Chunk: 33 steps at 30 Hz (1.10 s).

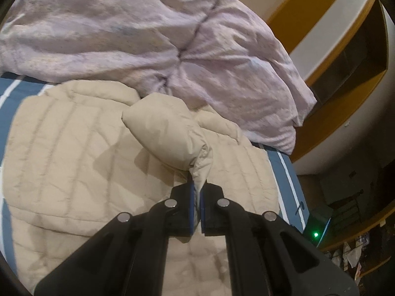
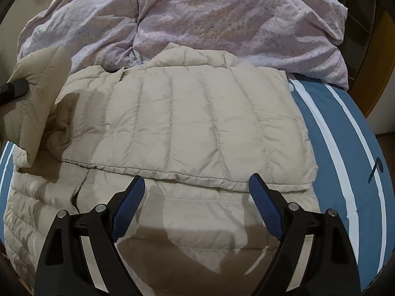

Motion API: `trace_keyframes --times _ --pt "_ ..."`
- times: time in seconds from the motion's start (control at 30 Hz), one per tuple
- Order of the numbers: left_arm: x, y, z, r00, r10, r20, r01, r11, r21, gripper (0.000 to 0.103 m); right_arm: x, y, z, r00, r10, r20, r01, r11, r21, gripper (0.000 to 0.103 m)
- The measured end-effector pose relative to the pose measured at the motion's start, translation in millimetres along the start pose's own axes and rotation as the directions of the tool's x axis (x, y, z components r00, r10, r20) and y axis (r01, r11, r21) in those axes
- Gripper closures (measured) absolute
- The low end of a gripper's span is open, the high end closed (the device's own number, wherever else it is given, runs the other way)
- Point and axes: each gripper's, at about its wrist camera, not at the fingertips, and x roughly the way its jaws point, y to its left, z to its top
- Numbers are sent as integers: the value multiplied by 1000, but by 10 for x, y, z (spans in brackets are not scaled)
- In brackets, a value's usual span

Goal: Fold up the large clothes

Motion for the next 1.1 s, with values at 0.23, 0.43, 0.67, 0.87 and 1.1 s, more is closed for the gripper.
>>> trace_keyframes --times 0.23,0.43,0.67,0.87,1.1 --pt "279 -158 -74 997 -43 -64 43 999 -12 99 25 -27 -8 1000 11 -2 -11 1000 10 15" --pt "381 -212 -115 991 -73 -110 72 997 -9 72 -5 -28 -20 1000 16 6 -16 1000 11 16" --pt "133 -113 -100 998 7 -60 -4 999 54 58 -167 60 30 996 72 59 -73 997 15 43" --pt "1 209 -124 993 115 -35 -113 992 59 58 -270 329 129 982 158 105 -157 987 -18 64" --pt "-59 496 -173 976 218 -11 -217 973 77 57 -294 684 230 969 204 137 -195 978 -77 69"
